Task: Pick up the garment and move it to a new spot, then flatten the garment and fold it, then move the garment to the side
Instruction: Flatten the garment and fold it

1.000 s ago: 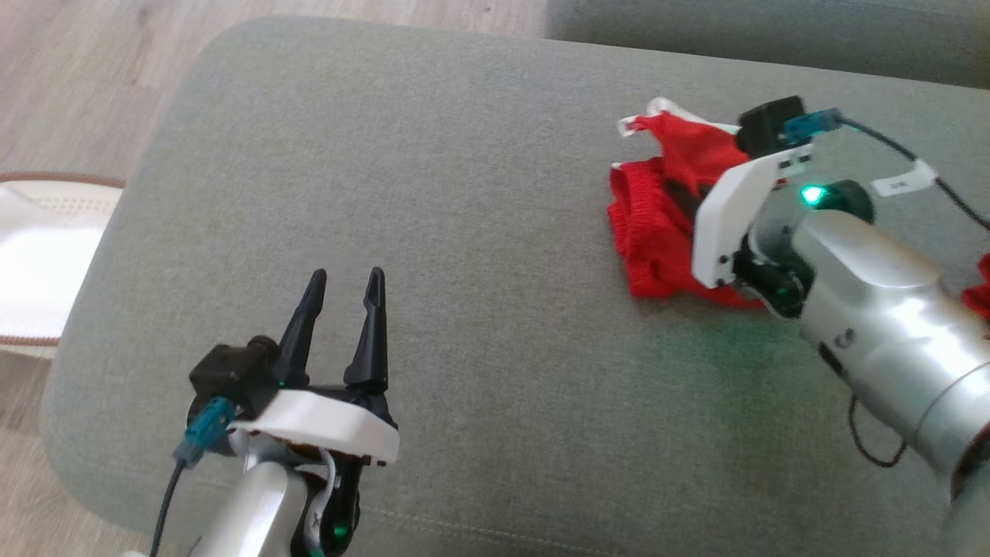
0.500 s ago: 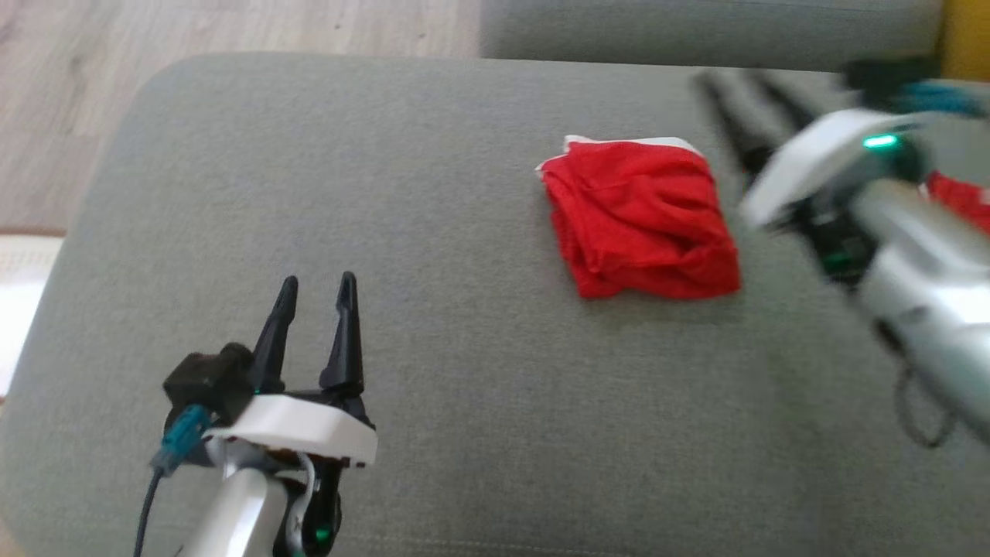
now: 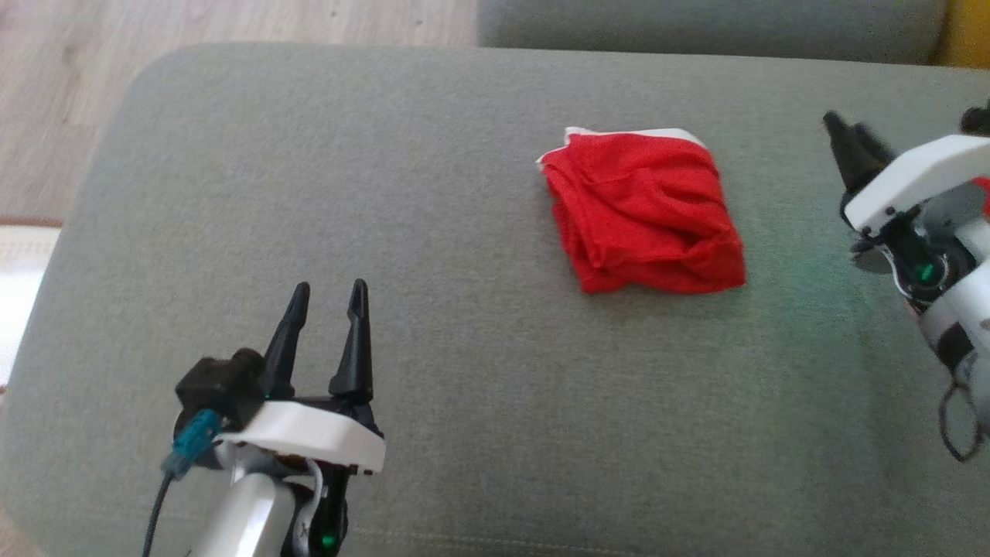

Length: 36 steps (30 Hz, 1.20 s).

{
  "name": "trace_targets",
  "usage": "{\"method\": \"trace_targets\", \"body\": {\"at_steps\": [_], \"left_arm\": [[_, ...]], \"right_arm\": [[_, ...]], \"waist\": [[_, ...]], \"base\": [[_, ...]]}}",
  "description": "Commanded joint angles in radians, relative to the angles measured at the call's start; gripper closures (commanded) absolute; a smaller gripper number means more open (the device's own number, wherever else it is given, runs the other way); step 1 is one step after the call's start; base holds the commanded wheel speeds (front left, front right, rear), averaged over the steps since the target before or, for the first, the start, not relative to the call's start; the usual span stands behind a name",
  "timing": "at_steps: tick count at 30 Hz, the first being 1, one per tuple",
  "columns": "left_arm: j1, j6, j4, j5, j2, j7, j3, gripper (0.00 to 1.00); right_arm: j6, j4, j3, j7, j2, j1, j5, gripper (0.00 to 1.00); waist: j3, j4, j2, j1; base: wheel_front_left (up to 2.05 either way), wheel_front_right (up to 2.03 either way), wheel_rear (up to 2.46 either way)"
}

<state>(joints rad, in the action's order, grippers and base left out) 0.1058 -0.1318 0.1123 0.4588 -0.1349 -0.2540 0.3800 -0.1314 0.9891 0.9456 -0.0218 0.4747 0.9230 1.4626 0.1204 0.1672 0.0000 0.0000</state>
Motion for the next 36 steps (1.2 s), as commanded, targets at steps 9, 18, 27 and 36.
{"method": "trace_targets", "body": {"at_steps": [9,18,27,36], "left_arm": [[0.061,0.005,-0.006,-0.017,0.005,-0.008,-0.023,0.00],[0.050,0.007,-0.003,-0.019,0.007,-0.008,-0.035,0.00],[0.045,0.007,0.003,-0.021,0.002,-0.008,-0.042,0.00],[0.031,0.000,-0.030,-0.031,-0.018,-0.008,-0.076,0.00]], "right_arm": [[0.001,0.110,-0.026,0.476,-0.070,0.019,0.183,1.00],[0.001,0.039,-0.025,0.569,-0.159,-0.051,0.221,1.00],[0.001,-0.116,0.008,0.504,-0.208,-0.132,0.172,1.00],[0.001,-0.428,-0.061,0.208,-0.087,-0.154,0.062,0.00]], "waist": [[0.034,0.099,0.0000,0.0000],[0.034,0.126,0.0000,0.0000],[0.004,0.072,0.0000,0.0000],[-0.050,-0.024,0.0000,0.0000]], "base": [[0.00,0.00,0.00],[0.00,0.00,0.00],[0.00,0.00,0.00],[0.00,0.00,0.00]]}}
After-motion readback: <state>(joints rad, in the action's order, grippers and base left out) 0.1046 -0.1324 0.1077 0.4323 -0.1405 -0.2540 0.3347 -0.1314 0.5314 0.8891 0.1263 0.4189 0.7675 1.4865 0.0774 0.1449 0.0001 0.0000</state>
